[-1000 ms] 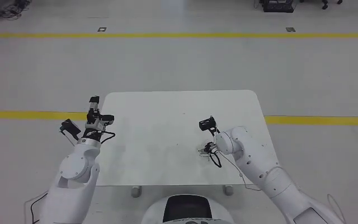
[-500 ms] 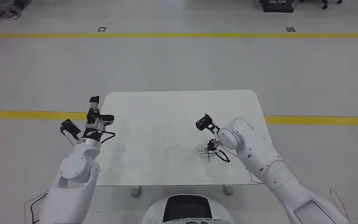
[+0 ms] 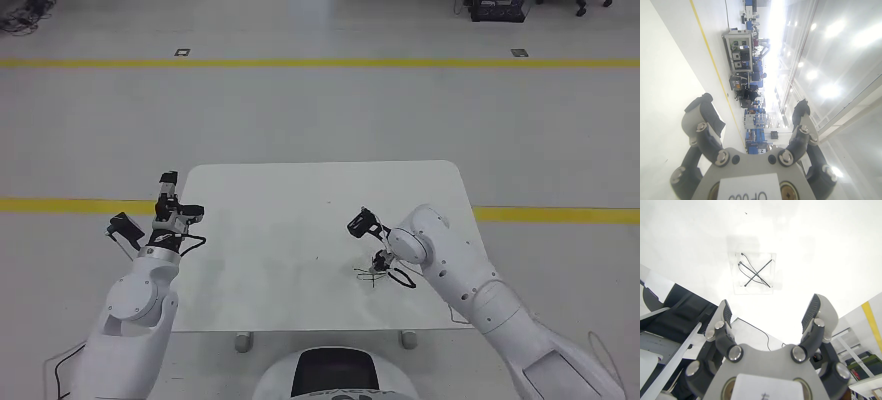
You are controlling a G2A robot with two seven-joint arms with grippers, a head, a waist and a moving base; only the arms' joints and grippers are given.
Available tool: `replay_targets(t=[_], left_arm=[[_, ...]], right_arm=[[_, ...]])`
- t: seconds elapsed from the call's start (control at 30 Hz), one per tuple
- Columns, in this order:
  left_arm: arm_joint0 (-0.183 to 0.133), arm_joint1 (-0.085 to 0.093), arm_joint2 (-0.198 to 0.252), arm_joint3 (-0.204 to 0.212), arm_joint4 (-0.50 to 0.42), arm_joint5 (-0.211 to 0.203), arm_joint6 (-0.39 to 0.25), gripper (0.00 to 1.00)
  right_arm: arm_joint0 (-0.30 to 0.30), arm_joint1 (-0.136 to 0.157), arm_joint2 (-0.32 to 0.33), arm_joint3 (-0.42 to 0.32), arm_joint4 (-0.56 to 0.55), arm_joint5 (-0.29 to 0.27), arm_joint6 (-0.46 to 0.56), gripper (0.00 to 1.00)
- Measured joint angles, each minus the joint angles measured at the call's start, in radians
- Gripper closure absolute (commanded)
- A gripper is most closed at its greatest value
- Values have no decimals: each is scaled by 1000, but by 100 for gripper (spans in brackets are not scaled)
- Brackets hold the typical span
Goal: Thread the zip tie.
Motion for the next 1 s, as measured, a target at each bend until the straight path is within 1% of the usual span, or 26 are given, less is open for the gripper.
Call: replay_targets(t=[0.13,0.17,0.27,0.3,0.57,0.6,0.63,0.73,0.93,1.0], left_arm=[[0,0,0,0,0,0,0,0],[0,0,0,0,0,0,0,0],[0,0,0,0,0,0,0,0],[0,0,0,0,0,0,0,0],[0,0,0,0,0,0,0,0],[0,0,0,0,0,0,0,0],[0,0,0,0,0,0,0,0],[0,0,0,0,0,0,0,0],[0,0,0,0,0,0,0,0],[0,0,0,0,0,0,0,0]], right_arm=[[34,0,-26,54,21,-159,1,0],[43,-2,-42,59,28,-172,6,0],[80,-3,-113,77,53,-169,9,0],[86,-3,-127,80,57,-168,9,0],[85,-3,-126,83,59,-168,6,0],[83,-2,-126,94,70,-168,-4,0],[88,-1,-134,115,106,-168,-24,0],[122,4,-173,141,185,-168,-41,0],[122,4,-173,141,184,-168,-40,0],[116,4,-174,145,187,-168,-54,0]])
